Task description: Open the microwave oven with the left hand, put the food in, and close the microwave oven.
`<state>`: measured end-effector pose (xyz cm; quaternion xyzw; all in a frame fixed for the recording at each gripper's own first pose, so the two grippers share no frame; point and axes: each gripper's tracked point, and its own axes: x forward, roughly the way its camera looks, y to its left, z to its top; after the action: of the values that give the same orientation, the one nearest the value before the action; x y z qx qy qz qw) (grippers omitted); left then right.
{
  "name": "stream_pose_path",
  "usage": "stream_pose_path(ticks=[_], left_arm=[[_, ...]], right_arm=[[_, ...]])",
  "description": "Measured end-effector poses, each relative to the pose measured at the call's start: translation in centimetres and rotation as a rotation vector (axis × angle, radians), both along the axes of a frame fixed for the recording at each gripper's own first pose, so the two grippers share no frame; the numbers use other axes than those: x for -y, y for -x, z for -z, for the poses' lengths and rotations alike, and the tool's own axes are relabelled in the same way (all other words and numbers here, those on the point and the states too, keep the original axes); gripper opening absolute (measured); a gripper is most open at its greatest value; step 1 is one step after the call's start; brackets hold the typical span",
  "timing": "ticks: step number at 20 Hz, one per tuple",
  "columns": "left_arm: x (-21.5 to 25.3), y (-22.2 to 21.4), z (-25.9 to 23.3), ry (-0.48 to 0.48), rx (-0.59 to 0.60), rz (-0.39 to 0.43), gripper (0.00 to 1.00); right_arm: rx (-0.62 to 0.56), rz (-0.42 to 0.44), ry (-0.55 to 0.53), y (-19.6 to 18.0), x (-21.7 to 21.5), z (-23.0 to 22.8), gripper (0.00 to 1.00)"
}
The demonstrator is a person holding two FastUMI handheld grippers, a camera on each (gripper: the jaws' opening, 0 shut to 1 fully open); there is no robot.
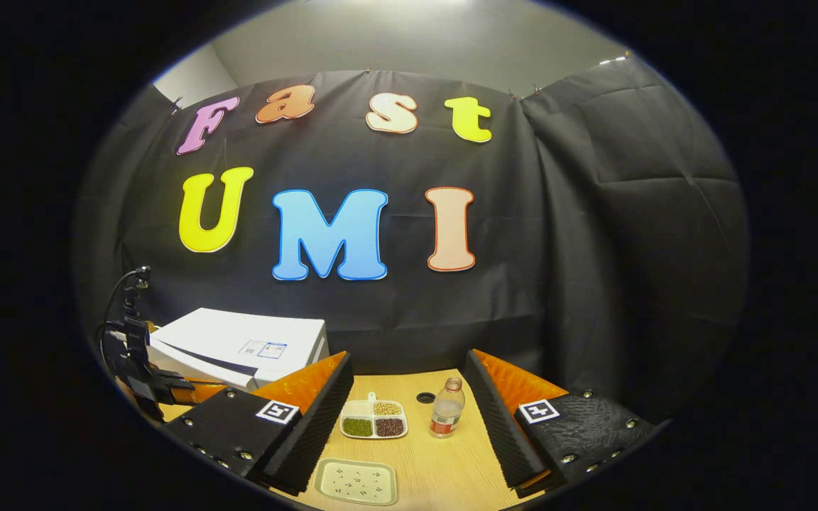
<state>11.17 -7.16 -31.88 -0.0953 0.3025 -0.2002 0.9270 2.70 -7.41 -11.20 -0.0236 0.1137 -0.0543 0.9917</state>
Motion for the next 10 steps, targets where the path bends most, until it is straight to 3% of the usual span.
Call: stream_pose_path(ticks=[10], left_arm=[[-0.7,-1.4,1.4,-0.06,-0.034,-0.036,0.08]], right_arm=[[-0.021,-0.045,0.016,-0.5,-1.7,0.3,0.97]])
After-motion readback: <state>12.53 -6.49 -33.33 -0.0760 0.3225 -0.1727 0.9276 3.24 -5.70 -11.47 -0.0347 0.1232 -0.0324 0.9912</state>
